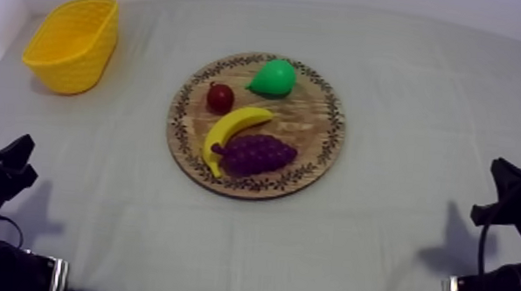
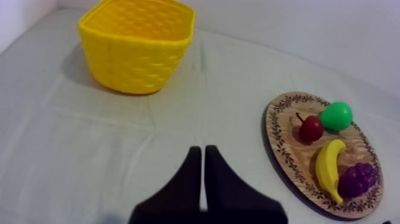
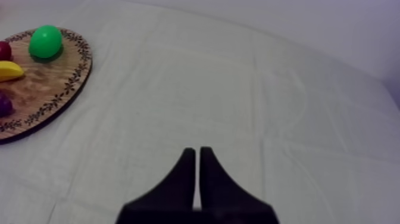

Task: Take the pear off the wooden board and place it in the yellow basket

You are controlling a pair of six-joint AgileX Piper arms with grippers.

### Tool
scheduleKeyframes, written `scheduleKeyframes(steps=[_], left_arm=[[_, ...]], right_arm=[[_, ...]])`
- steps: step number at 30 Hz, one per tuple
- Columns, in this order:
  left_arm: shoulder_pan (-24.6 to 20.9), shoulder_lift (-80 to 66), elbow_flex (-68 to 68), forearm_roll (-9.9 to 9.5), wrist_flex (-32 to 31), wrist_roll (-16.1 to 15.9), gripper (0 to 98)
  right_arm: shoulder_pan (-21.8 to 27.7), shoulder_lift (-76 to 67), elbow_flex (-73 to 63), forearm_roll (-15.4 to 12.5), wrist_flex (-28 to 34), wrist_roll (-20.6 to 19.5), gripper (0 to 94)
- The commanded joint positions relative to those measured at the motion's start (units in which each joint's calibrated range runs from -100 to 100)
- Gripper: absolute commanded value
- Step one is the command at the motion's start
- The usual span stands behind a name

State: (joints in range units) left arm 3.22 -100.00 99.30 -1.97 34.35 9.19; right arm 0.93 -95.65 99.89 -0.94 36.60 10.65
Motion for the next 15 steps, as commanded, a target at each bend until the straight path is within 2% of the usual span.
scheduleKeyframes(steps=[1, 15], left_arm=[[0.0, 0.0, 0.03, 0.0, 0.01, 0.06, 0.1], [0.57, 0.0, 0.03, 0.0, 0.01, 0.25, 0.0]], right_arm=[[-0.01, -0.02, 0.0, -0.01, 0.01, 0.02, 0.4], [-0.01, -0.02, 0.0, -0.01, 0.01, 0.02, 0.4]])
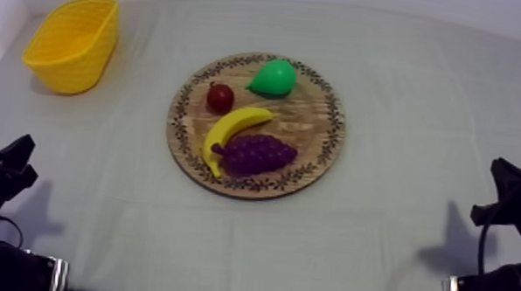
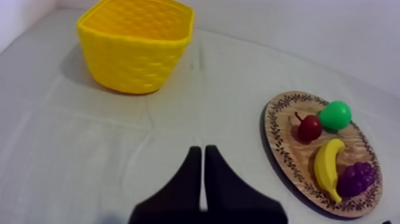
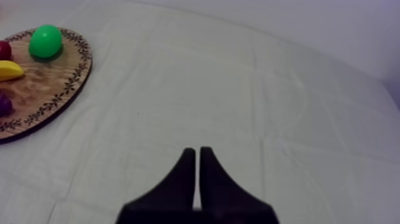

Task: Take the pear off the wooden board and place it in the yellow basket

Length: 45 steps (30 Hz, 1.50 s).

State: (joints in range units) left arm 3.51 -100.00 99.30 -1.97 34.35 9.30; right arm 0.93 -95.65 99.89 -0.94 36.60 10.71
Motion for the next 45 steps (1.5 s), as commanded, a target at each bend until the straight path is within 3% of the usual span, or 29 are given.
scheduleKeyframes(steps=[1, 4, 7, 11, 17, 21, 26, 30, 34, 45], left_arm=[[0.65, 0.0, 0.03, 0.0, 0.01, 0.6, 0.0], [2.28, 0.0, 0.0, 0.85, -0.28, 1.18, 0.0], [4.9, 0.0, -0.06, 3.6, -1.86, -1.0, 0.0], [8.18, 0.0, -0.89, 10.11, -3.27, -5.55, 0.0], [9.79, 3.58, -6.96, 21.46, 0.97, -14.96, 0.0], [10.28, 10.73, -14.42, 24.73, 4.81, -17.47, 0.0], [9.92, 20.14, -23.98, 25.21, 9.61, -15.94, 0.0], [9.3, 29.09, -31.29, 23.29, 13.11, -11.6, 0.0], [9.13, 38.52, -38.08, 21.79, 15.44, -9.39, 0.0], [11.44, 63.57, -59.79, 13.01, 24.35, 2.38, 0.4]], right_arm=[[-0.01, -0.02, 0.0, -0.01, 0.01, -0.03, 0.4], [-0.01, -0.02, 0.0, -0.01, 0.01, -0.03, 0.4], [-0.01, -0.02, 0.0, -0.01, 0.01, -0.02, 0.4], [-0.01, -0.02, 0.0, -0.01, 0.01, -0.03, 0.4], [-0.01, -0.02, 0.0, -0.01, 0.01, -0.04, 0.4], [-0.01, -0.02, 0.0, -0.01, 0.01, -0.04, 0.4], [-0.01, -0.02, 0.0, -0.01, 0.01, -0.04, 0.4], [-0.01, -0.02, 0.0, -0.01, 0.01, -0.04, 0.4], [-0.01, -0.02, 0.0, -0.01, 0.01, -0.04, 0.4], [-0.01, -0.02, 0.0, -0.01, 0.01, -0.04, 0.4]])
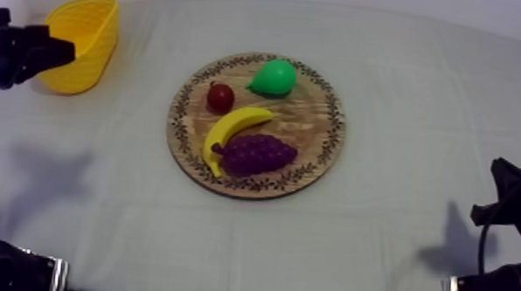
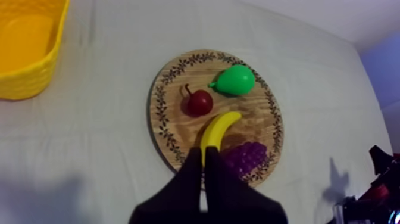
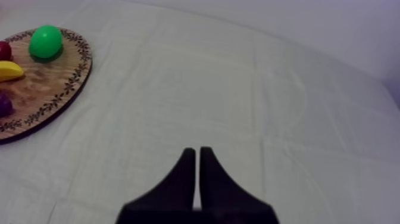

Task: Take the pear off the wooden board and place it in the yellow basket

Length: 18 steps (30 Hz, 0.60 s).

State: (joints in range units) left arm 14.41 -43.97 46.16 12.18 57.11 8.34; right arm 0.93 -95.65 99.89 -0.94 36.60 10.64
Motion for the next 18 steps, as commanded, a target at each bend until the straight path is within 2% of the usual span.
scheduleKeyframes(steps=[1, 7, 12, 18], left_arm=[[1.07, 9.82, -9.09, -1.95, 2.74, 4.37, 0.7], [3.08, 23.7, -24.01, -4.5, 10.44, 8.01, 1.3], [4.66, 34.01, -35.44, -5.43, 15.06, 8.52, 0.6], [6.21, 44.36, -47.15, -5.51, 17.54, 8.06, 0.7]], right_arm=[[-0.01, -0.02, 0.0, -0.01, 0.01, 0.04, 0.4], [-0.01, -0.02, 0.0, -0.01, 0.01, 0.04, 0.4], [-0.01, -0.02, 0.0, -0.01, 0.01, 0.04, 0.4], [-0.01, -0.02, 0.0, -0.01, 0.01, 0.04, 0.4]])
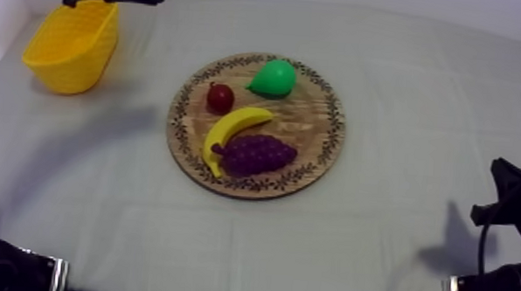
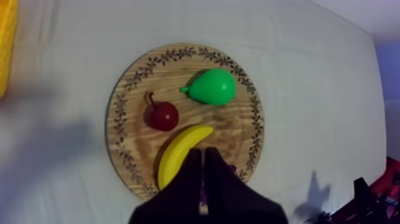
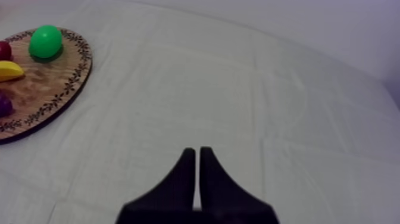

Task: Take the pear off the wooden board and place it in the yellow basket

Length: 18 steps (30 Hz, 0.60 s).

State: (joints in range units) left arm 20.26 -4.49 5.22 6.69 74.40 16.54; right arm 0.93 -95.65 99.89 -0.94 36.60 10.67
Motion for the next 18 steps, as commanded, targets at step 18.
scheduleKeyframes(steps=[18], left_arm=[[4.63, 39.15, -47.56, 1.16, 7.74, -1.29, 0.9]], right_arm=[[-0.01, -0.02, 0.0, -0.01, 0.01, 0.0, 0.4]])
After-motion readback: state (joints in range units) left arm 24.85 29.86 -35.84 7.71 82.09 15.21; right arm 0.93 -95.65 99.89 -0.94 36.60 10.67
